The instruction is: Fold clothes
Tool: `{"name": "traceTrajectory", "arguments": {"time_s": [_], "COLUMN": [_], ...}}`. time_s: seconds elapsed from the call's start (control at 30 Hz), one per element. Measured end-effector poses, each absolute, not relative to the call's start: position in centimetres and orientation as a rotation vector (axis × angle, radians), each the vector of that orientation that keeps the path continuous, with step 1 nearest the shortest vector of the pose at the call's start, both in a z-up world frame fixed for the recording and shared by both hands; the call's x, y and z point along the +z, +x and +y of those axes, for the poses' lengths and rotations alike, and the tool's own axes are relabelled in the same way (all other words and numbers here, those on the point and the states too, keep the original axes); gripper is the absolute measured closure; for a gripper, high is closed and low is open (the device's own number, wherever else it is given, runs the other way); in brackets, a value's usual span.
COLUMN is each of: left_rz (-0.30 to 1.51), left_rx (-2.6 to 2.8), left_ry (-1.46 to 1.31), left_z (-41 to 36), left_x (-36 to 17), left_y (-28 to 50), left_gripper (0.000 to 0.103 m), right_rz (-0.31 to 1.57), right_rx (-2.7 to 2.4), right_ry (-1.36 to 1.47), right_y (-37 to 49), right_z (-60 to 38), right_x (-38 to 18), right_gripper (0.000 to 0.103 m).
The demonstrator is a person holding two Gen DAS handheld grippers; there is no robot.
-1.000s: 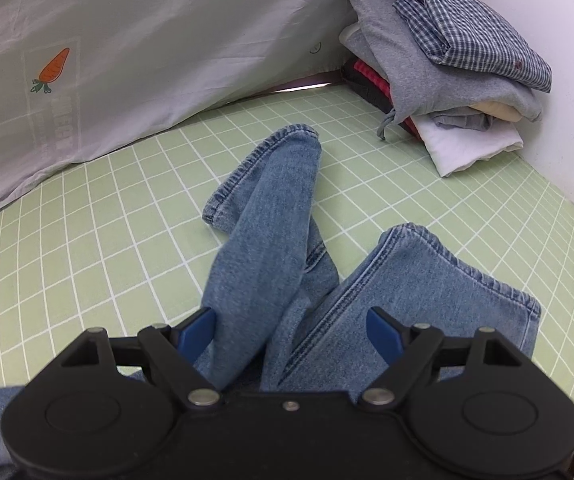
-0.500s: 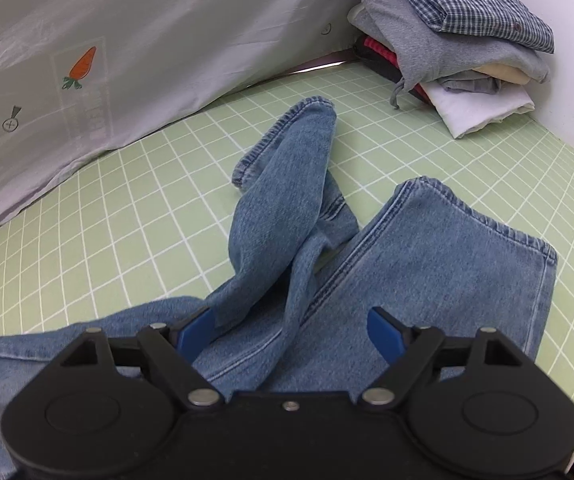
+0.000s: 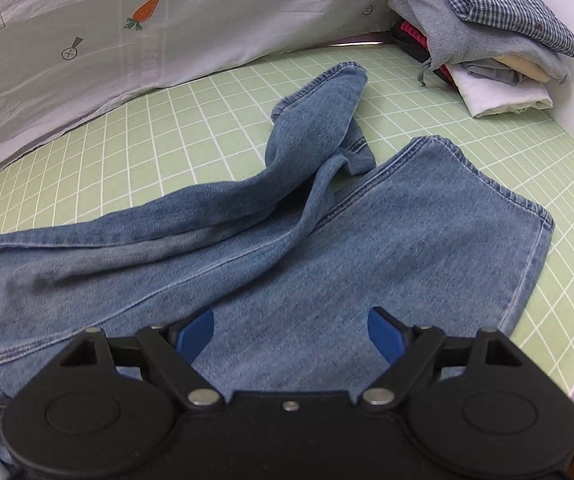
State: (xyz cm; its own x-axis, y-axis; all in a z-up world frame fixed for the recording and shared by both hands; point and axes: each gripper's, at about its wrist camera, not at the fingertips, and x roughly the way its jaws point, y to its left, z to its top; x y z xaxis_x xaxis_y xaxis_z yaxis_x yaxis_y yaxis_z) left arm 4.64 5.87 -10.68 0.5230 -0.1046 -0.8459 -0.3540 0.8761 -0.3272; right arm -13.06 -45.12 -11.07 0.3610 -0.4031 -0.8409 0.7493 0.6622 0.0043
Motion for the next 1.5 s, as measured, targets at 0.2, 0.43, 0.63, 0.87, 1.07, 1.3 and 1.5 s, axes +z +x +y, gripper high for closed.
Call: {"name": "traceTrajectory", "arguments": {"time_s": [0.2,0.43,0.63,0.87,1.07,1.3,1.5], "left_rz": [0.954,0.936,0.915,0.955,0.996,1.028,1.044], "left_rx": [0.282,0.295,0.262,0.227,0.214,0.181,0.130], "left_ry": [-0.448,-0.437,-0.413,-0.371,-0.320,-0.266,-0.228], "left_z": [8.9,5.1,-2.1,-9.9,-14.7,-18.4,-20.9], "left_x": [-9.6,-7.5,-6.4,-7.0,-7.1,-7.6,-7.8], "left_y": [3.5,0.7,-2.7,-5.6,-7.5,-7.9,-7.0], "left_gripper": [0.093,0.025,0.015,0.015,0.014,0.012,0.012], "right_rz": [0.951,0.973,0.956,0.978,1.007,0.969,0.925], "right_rx": [-0.751,-0.731,-0.751,-0.729,-0.775,-0.641,-0.612], "right_ry": [0.454,0.466,0.460,0.293,0.303,0.343,0.369], "right_y": [-15.5,-17.8,-19.1,-19.5,-20.6,-21.8,-23.7], "right_z": [-44.6,-48.5,-54.6,-61.8,-67.7,-68.5,-67.6], "right_x": [-11.6,-12.0,-12.6,-14.0,-16.5,-17.5,-17.3], "right_gripper": [0.018,0.016,0.009,0.006,0.006,0.040,0.086]}}
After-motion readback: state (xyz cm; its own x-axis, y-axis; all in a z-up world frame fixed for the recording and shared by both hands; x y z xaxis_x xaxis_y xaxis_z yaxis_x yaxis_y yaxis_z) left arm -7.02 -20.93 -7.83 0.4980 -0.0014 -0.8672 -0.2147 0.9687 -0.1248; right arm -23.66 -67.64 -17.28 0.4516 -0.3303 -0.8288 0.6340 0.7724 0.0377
